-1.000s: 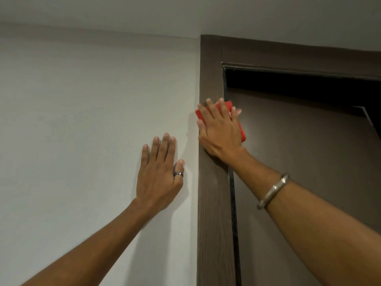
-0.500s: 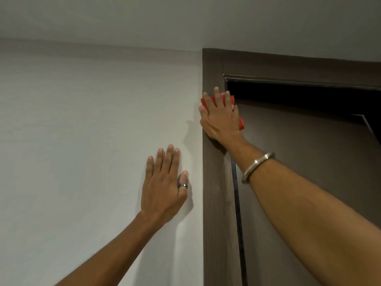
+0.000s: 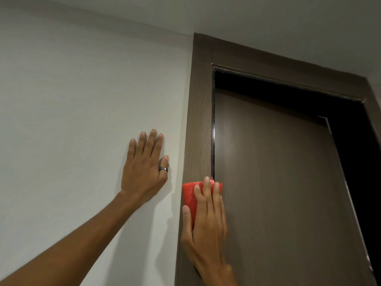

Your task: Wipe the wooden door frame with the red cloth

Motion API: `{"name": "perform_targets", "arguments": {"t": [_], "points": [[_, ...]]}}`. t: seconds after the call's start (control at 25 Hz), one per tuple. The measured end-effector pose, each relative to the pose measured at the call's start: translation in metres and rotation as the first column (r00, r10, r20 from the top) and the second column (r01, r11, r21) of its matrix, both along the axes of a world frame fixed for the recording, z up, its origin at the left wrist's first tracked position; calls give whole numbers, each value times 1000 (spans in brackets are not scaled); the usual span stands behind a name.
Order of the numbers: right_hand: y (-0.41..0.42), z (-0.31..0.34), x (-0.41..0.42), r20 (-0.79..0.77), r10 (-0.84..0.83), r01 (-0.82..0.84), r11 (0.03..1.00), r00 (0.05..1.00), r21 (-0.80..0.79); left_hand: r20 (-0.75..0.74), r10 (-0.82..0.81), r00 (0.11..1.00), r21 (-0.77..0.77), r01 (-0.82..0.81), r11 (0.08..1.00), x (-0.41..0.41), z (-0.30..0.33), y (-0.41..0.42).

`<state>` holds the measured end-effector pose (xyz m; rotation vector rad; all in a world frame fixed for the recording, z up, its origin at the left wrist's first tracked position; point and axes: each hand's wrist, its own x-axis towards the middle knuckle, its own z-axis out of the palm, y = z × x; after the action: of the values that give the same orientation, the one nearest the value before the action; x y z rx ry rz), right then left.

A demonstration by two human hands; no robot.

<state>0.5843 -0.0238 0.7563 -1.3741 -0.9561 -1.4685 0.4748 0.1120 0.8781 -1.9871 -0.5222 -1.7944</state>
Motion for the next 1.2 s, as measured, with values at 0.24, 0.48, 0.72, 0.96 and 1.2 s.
{"name": "perform_targets", "arguments": {"t": [0.24, 0.48, 0.72, 0.96, 1.2], "points": [[-12, 17, 10, 126, -22, 35, 994, 992, -101, 1, 15, 1000, -7, -15, 1000, 1, -1, -1], [-10, 120, 11, 54, 28, -16, 978, 998, -206, 14, 3, 1000, 21, -3, 1000, 3, 0, 1], [-6, 245, 9, 98, -131, 146, 975, 986, -165, 25, 15, 1000, 41, -16, 999, 5, -1, 5], [-5, 333, 2, 88, -144, 153, 981, 986, -115, 45, 13, 999, 72, -17, 997, 8, -3, 12], [-10, 375, -7, 73, -88, 96, 989, 993, -110, 53, -11, 999, 66, 7, 998, 7, -2, 10]]}}
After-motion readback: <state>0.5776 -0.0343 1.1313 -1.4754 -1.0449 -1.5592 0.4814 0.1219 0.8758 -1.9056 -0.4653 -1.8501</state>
